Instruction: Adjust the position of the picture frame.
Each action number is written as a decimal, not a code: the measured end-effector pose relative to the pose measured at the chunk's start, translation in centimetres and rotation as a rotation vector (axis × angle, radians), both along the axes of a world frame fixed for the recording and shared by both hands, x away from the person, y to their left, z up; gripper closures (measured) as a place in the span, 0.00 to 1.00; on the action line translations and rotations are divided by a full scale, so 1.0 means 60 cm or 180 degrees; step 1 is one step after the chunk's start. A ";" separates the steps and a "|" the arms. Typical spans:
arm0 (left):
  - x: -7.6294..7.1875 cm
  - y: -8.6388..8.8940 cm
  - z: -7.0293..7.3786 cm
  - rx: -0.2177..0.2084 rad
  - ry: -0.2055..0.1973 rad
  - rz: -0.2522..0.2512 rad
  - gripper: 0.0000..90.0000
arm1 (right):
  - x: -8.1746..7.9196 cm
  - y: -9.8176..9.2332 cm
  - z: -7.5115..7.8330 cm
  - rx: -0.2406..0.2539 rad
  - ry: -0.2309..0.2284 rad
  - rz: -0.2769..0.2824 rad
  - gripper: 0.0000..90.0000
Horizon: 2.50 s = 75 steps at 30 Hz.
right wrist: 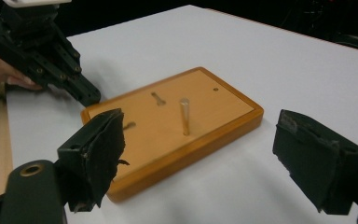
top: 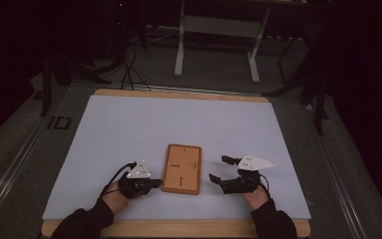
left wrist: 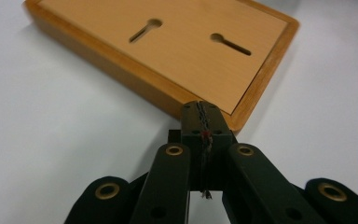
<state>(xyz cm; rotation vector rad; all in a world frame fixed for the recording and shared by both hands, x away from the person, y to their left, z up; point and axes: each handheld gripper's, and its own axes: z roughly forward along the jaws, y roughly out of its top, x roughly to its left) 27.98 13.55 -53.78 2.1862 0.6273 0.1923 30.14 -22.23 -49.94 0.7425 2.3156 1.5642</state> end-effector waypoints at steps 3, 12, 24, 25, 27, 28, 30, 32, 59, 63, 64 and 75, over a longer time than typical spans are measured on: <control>-0.002 -0.013 0.000 -0.0018 0.0027 -0.0057 1.00 | -0.001 -0.002 0.002 0.0006 -0.0002 -0.0004 0.18; -0.006 -0.026 0.001 0.0020 0.0040 -0.0127 1.00 | -0.005 -0.015 0.003 0.0042 0.0003 -0.0039 0.18; -0.008 -0.039 -0.005 0.0155 0.0104 -0.0201 1.00 | -0.008 -0.018 0.002 0.0052 0.0017 -0.0042 0.18; -0.008 -0.039 -0.005 0.0155 0.0104 -0.0201 1.00 | -0.008 -0.018 0.002 0.0052 0.0017 -0.0042 0.18; -0.009 -0.054 -0.004 0.0153 0.0113 -0.0275 1.00 | -0.008 -0.019 0.004 0.0055 0.0021 -0.0038 0.18; -0.009 -0.054 -0.004 0.0153 0.0113 -0.0275 1.00 | -0.008 -0.019 0.004 0.0055 0.0021 -0.0038 0.18; -0.011 -0.065 -0.006 0.0163 0.0104 -0.0307 1.00 | -0.010 -0.021 0.003 0.0033 0.0007 -0.0038 0.18; -0.012 -0.075 -0.006 0.0147 0.0116 -0.0323 1.00 | -0.012 -0.025 0.002 0.0051 0.0023 -0.0057 0.18; -0.007 -0.203 0.006 0.0226 0.0008 -0.0616 1.00 | -0.016 -0.073 0.007 0.0189 0.0027 -0.0314 0.18; -0.010 -0.207 -0.001 0.0252 0.0055 -0.0638 1.00 | -0.014 -0.074 0.004 0.0198 0.0050 -0.0315 0.18; -0.010 -0.209 0.000 0.0264 0.0058 -0.0658 1.00 | -0.014 -0.073 0.005 0.0199 0.0042 -0.0313 0.18; 0.006 -0.254 0.002 0.0290 0.0086 -0.0704 1.00 | -0.015 -0.080 0.007 0.0197 0.0026 -0.0362 0.18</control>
